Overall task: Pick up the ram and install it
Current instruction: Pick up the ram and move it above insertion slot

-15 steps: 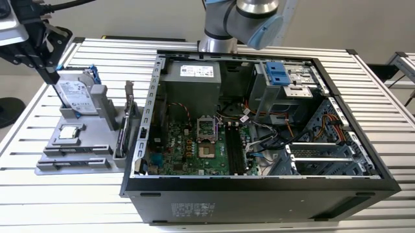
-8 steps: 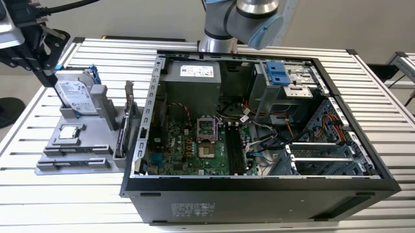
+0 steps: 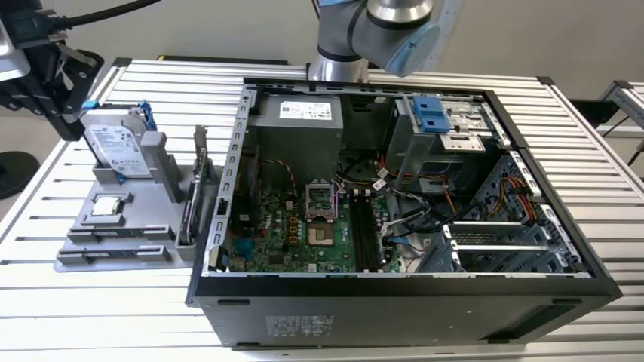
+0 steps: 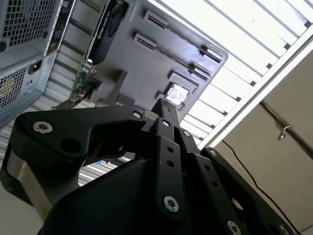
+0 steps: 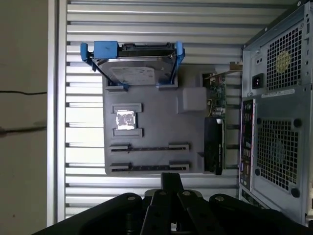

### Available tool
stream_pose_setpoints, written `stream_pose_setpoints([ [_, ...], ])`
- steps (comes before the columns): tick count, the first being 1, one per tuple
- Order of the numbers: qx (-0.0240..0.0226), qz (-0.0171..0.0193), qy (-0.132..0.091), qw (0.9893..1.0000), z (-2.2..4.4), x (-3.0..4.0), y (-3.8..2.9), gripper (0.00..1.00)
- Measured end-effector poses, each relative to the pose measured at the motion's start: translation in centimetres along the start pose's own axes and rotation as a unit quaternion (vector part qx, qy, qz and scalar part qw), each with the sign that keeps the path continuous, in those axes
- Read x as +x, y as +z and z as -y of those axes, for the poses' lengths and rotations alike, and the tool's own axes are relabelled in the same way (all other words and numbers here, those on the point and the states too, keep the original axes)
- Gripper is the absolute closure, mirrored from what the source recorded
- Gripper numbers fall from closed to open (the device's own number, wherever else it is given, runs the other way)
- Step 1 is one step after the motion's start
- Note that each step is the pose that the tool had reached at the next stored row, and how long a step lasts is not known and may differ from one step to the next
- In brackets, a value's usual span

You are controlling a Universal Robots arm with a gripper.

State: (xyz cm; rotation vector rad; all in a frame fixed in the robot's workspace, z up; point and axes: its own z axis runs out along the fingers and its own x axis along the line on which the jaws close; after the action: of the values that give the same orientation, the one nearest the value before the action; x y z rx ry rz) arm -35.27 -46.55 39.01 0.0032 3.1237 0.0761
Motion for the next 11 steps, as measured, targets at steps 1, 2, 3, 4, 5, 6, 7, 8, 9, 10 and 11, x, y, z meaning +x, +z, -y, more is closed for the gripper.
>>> stream_pose_setpoints([
  [1, 0.0, 0.0, 0.0, 1.0, 0.09, 0.02, 0.0, 1.0],
  [2, 0.0, 0.0, 0.0, 1.0, 0.18, 0.04, -0.01, 1.0],
  [3, 0.0, 0.0, 0.0, 1.0, 0.27, 0.05, -0.01, 1.0],
  [4, 0.0, 0.0, -0.001, 1.0, 0.37, 0.07, -0.01, 1.0],
  [5, 0.0, 0.0, -0.001, 1.0, 0.46, 0.09, -0.02, 1.0],
  [6, 0.0, 0.0, -0.001, 1.0, 0.56, 0.1, -0.02, 1.0],
  [7, 0.0, 0.0, -0.001, 1.0, 0.67, 0.12, -0.03, 1.0],
  [8, 0.0, -0.0001, -0.001, 1.0, 0.77, 0.14, -0.03, 1.0],
  [9, 0.0, 0.0, -0.001, 1.0, 0.86, 0.15, -0.03, 1.0],
  [10, -0.0001, -0.0001, -0.002, 1.0, 0.96, 0.17, -0.04, 1.0],
  [11, -0.0001, -0.0001, -0.002, 1.0, 1.06, 0.18, -0.04, 1.0],
])
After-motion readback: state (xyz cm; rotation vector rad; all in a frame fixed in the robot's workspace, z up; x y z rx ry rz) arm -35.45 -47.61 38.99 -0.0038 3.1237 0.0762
